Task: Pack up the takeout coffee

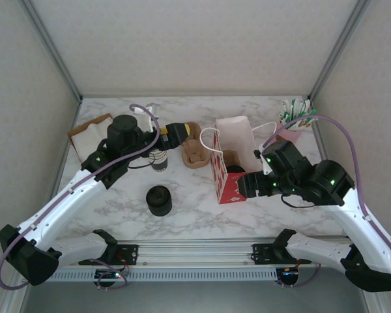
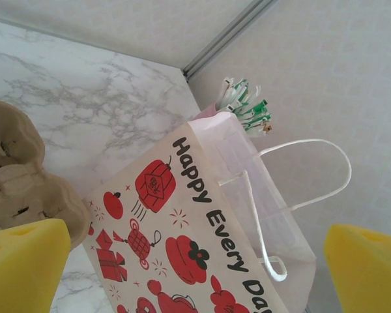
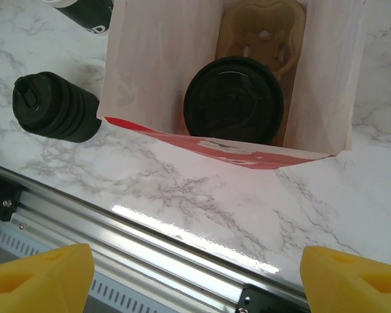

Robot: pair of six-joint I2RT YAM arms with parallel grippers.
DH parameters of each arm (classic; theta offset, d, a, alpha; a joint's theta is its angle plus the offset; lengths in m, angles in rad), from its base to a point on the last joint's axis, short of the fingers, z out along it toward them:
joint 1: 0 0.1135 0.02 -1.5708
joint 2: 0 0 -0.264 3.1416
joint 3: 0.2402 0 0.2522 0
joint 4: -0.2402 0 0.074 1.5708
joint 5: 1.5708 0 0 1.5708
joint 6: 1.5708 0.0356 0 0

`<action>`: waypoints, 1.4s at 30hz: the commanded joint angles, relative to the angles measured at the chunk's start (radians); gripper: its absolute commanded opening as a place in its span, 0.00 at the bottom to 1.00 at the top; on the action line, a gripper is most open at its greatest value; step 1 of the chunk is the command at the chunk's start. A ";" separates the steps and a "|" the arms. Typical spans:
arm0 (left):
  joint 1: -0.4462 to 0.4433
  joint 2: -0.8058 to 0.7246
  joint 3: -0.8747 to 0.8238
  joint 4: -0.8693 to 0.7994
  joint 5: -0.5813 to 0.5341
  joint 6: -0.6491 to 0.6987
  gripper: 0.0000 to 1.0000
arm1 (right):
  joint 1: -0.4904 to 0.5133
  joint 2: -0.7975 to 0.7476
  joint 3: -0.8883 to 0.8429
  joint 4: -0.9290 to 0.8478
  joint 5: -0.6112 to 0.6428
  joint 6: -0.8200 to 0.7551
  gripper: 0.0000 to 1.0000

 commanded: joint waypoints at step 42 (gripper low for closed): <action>0.053 0.129 0.199 -0.051 -0.099 0.143 1.00 | 0.009 0.002 0.095 -0.002 0.188 -0.067 0.99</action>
